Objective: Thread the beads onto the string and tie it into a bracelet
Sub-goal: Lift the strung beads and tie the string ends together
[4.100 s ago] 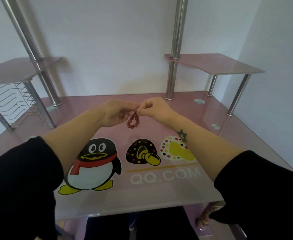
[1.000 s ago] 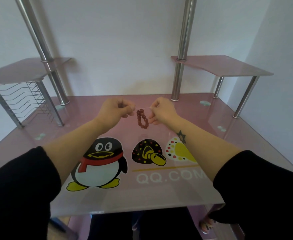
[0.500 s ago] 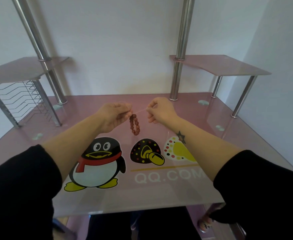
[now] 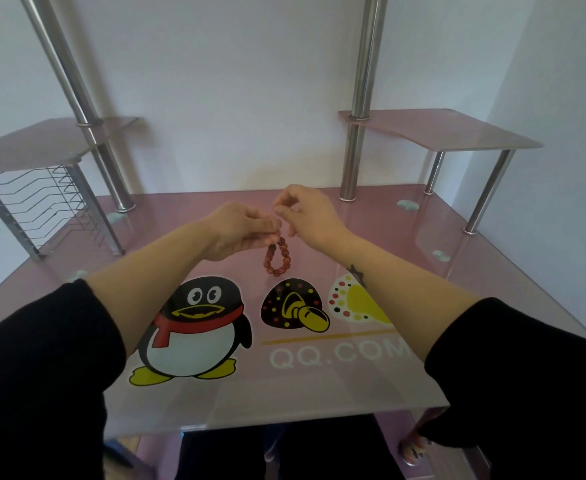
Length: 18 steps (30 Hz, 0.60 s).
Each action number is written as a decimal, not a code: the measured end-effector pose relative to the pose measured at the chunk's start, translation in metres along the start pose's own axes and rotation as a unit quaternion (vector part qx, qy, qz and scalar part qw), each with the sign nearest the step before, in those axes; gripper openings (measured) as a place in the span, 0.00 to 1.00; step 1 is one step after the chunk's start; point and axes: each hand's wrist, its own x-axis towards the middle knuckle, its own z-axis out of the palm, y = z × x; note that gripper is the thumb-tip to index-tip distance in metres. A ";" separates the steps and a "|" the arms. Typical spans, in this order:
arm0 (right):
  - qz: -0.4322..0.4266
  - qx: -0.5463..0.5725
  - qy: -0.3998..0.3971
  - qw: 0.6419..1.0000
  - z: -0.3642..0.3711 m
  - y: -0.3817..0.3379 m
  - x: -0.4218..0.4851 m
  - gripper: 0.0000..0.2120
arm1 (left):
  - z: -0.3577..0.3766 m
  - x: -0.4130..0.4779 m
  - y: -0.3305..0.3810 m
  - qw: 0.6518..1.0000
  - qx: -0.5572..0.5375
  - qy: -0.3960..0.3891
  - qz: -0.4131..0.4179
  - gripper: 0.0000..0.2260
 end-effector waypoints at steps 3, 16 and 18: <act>0.018 0.064 -0.030 0.997 -0.002 -0.005 -0.003 0.04 | 0.000 0.001 0.000 1.000 0.005 -0.008 0.005 0.05; 0.050 0.082 -0.125 0.987 -0.014 0.000 -0.009 0.11 | -0.003 0.001 -0.002 1.000 0.002 -0.011 -0.010 0.02; 0.051 0.056 -0.115 0.990 -0.014 0.002 -0.008 0.07 | -0.005 0.001 -0.002 1.000 0.007 -0.012 -0.015 0.02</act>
